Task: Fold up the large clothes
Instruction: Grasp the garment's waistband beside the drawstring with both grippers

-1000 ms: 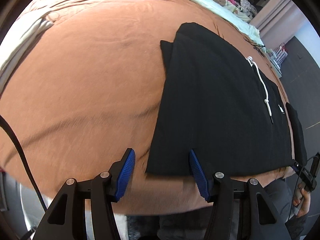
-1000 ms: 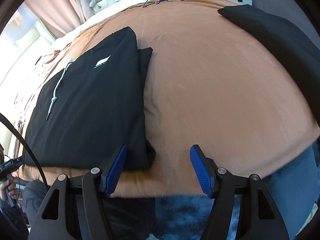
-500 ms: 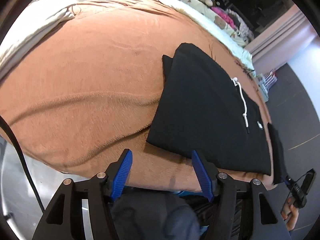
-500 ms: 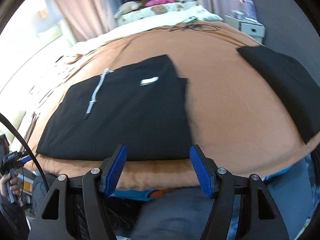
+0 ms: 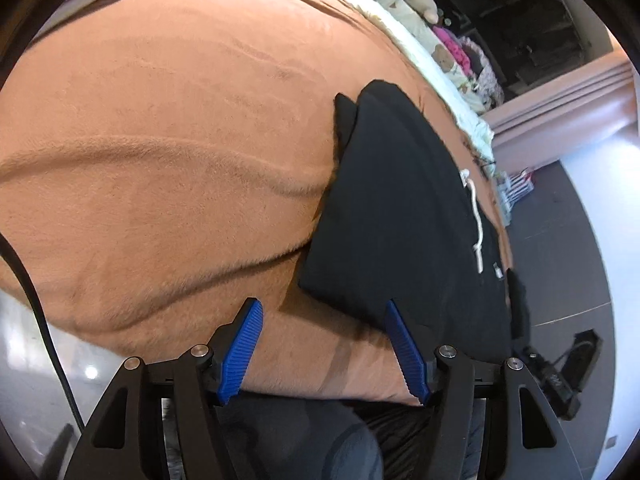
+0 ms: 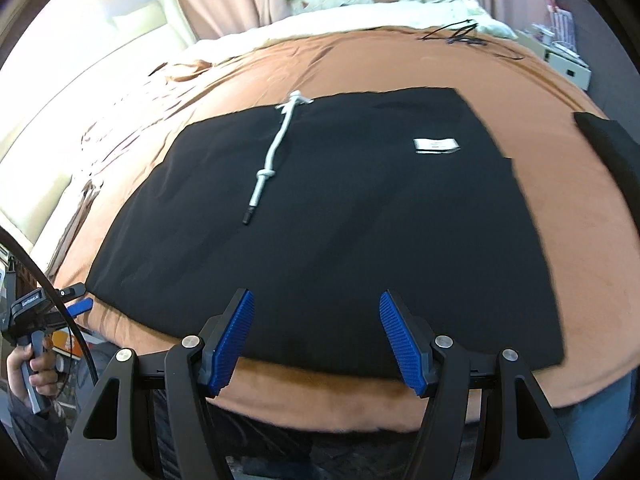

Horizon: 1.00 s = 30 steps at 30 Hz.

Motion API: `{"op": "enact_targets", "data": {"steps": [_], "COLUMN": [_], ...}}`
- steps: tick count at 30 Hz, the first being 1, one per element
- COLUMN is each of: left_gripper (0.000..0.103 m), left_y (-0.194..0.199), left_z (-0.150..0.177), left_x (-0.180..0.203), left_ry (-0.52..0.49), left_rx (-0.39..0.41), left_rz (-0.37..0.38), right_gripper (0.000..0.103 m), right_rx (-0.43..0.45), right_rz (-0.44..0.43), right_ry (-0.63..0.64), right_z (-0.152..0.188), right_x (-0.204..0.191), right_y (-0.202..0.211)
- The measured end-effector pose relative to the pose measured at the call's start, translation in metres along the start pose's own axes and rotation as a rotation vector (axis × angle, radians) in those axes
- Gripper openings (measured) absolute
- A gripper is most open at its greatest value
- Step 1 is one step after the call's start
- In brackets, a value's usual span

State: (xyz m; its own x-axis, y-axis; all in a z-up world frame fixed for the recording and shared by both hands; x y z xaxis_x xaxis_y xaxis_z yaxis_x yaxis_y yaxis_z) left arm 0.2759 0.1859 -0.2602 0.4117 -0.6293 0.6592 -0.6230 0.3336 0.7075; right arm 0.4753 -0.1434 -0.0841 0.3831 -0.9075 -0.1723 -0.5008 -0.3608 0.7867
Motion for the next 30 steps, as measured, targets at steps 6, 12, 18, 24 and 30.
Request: {"op": "enact_targets", "data": {"steps": [6, 12, 18, 24, 30], "left_gripper": [0.065, 0.065, 0.059, 0.045, 0.04], "left_y": [-0.009, -0.023, -0.033, -0.032, -0.029], "left_z": [-0.014, -0.021, -0.027, -0.025, -0.015], "left_x": [0.002, 0.01, 0.012, 0.012, 0.013], "left_ry": [0.026, 0.054, 0.062, 0.044, 0.015], "left_rx": [-0.013, -0.026, -0.013, 0.016, 0.077], "left_rz": [0.057, 0.112, 0.109, 0.05, 0.014], "right_gripper": [0.064, 0.064, 0.064, 0.054, 0.054], "right_rx": [-0.015, -0.031, -0.036, -0.06, -0.046], "right_rz": [-0.009, -0.015, -0.015, 0.048, 0.076], "right_ry": [-0.012, -0.024, -0.026, -0.017, 0.076], "right_z": [-0.024, -0.035, -0.046, -0.031, 0.01], "right_x": [-0.008, -0.011, -0.034, -0.055, -0.079], "right_y": [-0.024, -0.043, -0.069, -0.095, -0.088]}}
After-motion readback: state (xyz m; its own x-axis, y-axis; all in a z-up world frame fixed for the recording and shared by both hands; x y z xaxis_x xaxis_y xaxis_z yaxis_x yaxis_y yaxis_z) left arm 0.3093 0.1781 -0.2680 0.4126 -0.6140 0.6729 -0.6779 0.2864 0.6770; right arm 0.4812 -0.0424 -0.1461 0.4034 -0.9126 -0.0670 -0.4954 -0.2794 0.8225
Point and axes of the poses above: each gripper's, at about its wrist camera, not at the fingertips, and y roughly against the way its jaws point, x to its right, z to its underside, the point moved 5 cm from there along -y, roughly the way its jaws point, and after that the axes turned 3 degrees about -x, right-handed, at the moved point
